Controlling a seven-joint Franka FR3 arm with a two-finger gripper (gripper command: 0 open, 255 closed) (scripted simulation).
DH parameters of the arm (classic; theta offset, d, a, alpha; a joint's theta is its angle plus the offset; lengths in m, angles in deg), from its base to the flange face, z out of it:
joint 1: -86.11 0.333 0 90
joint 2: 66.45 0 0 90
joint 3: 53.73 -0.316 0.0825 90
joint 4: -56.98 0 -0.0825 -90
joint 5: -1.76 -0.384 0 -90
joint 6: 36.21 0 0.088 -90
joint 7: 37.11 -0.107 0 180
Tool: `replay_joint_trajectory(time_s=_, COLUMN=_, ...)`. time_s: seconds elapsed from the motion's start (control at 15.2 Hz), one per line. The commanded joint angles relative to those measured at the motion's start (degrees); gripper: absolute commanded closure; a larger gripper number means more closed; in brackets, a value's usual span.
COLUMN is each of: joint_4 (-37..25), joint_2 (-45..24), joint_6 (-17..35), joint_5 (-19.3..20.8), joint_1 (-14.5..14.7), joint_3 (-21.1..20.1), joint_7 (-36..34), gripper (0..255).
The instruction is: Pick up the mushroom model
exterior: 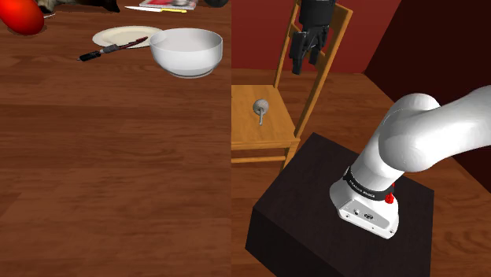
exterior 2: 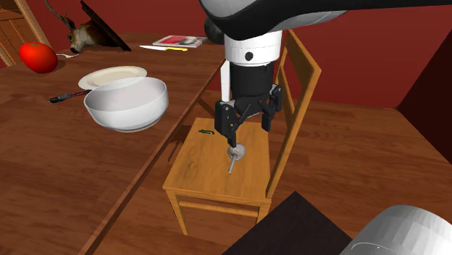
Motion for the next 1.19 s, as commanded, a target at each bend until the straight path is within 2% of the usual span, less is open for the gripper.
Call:
replay_joint_trajectory(time_s=0.0, joint_4=0.0, joint_2=0.0, joint_6=0.0, joint_5=0.0, joint_1=0.0, joint_3=0.0, joint_7=0.0, gripper=0)
replay_joint_trajectory(time_s=0.33, joint_4=6.19, joint_2=-4.15, joint_6=12.85, joint_5=-0.01, joint_1=-2.85, joint_3=-3.08, joint_7=-9.21, gripper=0)
replay_joint_trajectory(time_s=0.66, joint_4=9.9, joint_2=-11.27, joint_6=25.94, joint_5=1.13, joint_1=-6.22, joint_3=-6.11, joint_7=-18.93, gripper=0)
replay_joint_trajectory(time_s=0.92, joint_4=10.99, joint_2=-18.8, joint_6=36.12, joint_5=3.45, joint_1=-9.71, joint_3=-8.6, joint_7=-27.5, gripper=0)
replay_joint_trajectory(time_s=1.12, joint_4=10.7, joint_2=-25.21, joint_6=43.18, joint_5=6.59, joint_1=-12.86, joint_3=-10.44, joint_7=-34.81, gripper=0)
